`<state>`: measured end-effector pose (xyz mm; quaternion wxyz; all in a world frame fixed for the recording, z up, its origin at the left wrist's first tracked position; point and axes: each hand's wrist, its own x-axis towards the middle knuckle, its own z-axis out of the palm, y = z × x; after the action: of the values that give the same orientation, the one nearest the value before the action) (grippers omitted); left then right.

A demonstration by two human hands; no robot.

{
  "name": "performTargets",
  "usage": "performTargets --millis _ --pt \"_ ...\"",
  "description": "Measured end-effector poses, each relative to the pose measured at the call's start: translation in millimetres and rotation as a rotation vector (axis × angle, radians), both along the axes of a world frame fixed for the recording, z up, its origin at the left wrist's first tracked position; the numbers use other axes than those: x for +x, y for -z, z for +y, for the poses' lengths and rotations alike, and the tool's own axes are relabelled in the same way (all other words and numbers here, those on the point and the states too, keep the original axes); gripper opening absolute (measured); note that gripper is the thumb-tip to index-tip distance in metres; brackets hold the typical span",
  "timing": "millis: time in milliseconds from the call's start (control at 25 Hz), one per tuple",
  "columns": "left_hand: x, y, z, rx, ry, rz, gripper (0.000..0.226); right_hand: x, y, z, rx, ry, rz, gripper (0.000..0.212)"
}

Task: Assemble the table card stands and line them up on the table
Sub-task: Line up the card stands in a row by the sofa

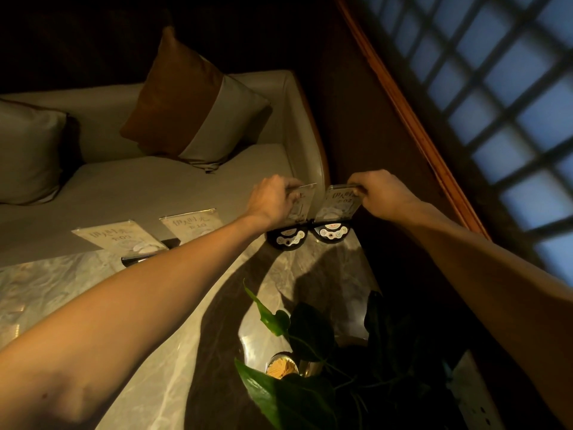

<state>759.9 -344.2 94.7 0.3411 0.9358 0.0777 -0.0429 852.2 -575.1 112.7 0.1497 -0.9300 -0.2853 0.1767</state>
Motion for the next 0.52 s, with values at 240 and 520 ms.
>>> performTargets --millis 240,520 --pt "-2.9 0.1 1.8 -0.027 0.025 0.006 0.028 -3.6 1.6 -1.0 0.013 0.009 -0.007 0.02" --pt "-1.5 -1.0 3.1 -0.011 0.031 0.032 0.033 -8.4 4.3 4.1 0.003 0.054 -0.041 0.024"
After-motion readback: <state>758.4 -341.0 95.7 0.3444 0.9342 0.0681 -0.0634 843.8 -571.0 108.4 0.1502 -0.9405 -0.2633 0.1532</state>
